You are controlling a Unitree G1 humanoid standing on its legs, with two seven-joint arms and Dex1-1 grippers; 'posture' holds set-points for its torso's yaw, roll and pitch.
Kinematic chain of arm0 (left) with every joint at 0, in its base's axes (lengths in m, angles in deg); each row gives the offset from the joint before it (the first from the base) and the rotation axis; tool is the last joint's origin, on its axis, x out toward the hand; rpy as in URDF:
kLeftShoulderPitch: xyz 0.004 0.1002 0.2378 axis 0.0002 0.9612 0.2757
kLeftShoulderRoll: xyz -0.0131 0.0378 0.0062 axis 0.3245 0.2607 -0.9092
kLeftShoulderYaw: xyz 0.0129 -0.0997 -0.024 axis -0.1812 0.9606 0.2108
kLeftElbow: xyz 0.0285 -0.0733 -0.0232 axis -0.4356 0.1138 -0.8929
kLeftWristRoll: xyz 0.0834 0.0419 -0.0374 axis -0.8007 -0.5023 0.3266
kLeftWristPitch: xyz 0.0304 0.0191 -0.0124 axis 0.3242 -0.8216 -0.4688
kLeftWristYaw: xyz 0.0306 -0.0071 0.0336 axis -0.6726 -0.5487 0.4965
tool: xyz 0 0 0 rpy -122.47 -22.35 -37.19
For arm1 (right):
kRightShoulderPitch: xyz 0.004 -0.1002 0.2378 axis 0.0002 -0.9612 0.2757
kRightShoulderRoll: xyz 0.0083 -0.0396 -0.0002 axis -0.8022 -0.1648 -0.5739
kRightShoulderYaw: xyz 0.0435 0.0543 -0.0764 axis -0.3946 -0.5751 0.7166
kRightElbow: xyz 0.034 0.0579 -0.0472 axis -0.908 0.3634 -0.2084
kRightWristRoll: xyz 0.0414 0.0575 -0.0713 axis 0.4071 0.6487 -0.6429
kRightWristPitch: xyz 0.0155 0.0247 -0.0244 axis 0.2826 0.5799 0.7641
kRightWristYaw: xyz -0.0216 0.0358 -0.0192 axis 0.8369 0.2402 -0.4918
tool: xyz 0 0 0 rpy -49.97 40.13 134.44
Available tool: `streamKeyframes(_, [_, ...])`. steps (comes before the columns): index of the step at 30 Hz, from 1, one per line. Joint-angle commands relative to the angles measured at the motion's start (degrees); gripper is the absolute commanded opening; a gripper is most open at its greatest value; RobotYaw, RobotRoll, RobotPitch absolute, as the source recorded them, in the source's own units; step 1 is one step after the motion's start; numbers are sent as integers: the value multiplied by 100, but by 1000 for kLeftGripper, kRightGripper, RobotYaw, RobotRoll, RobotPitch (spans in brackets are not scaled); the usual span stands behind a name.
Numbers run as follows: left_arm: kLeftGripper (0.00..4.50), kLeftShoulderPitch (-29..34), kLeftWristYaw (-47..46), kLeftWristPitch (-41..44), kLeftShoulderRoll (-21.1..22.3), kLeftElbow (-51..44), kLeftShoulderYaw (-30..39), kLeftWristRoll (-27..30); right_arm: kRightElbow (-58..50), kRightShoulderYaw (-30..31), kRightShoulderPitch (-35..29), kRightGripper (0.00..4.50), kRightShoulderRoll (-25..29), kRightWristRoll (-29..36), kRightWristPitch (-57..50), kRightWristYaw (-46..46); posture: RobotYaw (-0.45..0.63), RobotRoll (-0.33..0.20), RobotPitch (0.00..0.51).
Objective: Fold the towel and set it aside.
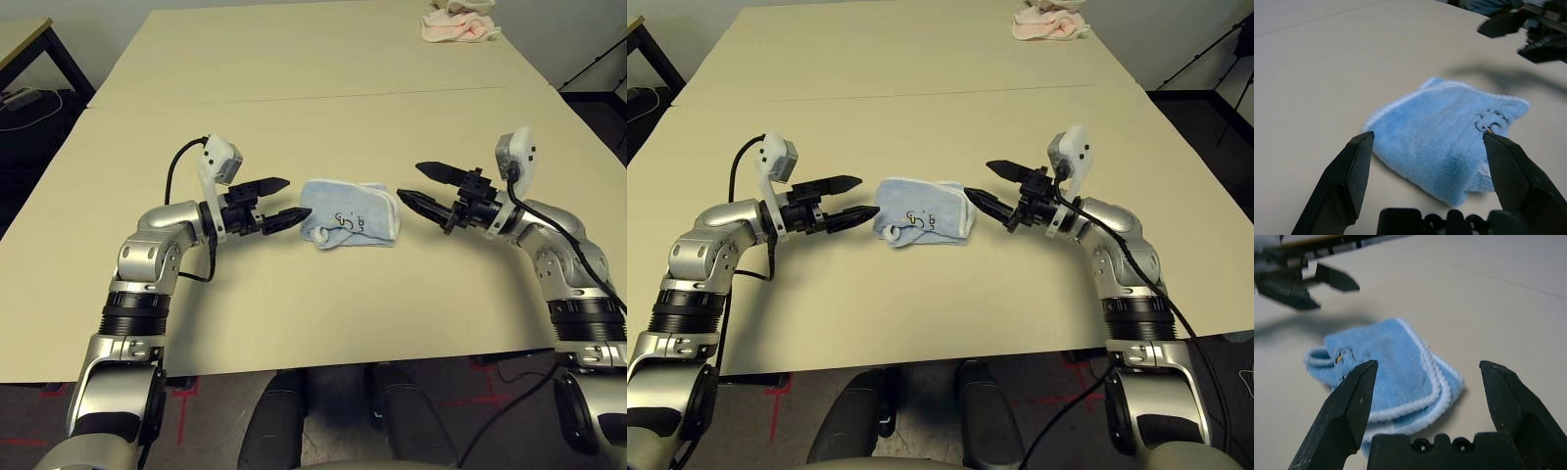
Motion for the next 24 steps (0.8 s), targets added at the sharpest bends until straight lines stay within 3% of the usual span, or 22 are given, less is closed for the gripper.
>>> streamKeyframes(1, [4500,359,-135,141,108,-316,104,126,-236,115,-215,4488,152,-167,212,30,42,0,119])
streamKeyframes(8, [4500,783,-820,164,-94,-647,306,203,-486,213,-420,4488,260,-206,254,144,35,0,125])
streamKeyframes(16, [4500,920,-1094,-321,-241,-593,286,94,-976,-149,-510,4488,-118,730,-1676,1054,54,0,129])
streamKeyframes(21, [4500,913,-712,-784,-159,-324,261,196,-1080,-566,-387,4488,-370,1537,-2949,1624,60,0,133])
streamKeyframes(24, [4500,885,-381,-936,-35,-172,178,184,-1015,-612,-302,4488,-304,1624,-3170,1732,63,0,136])
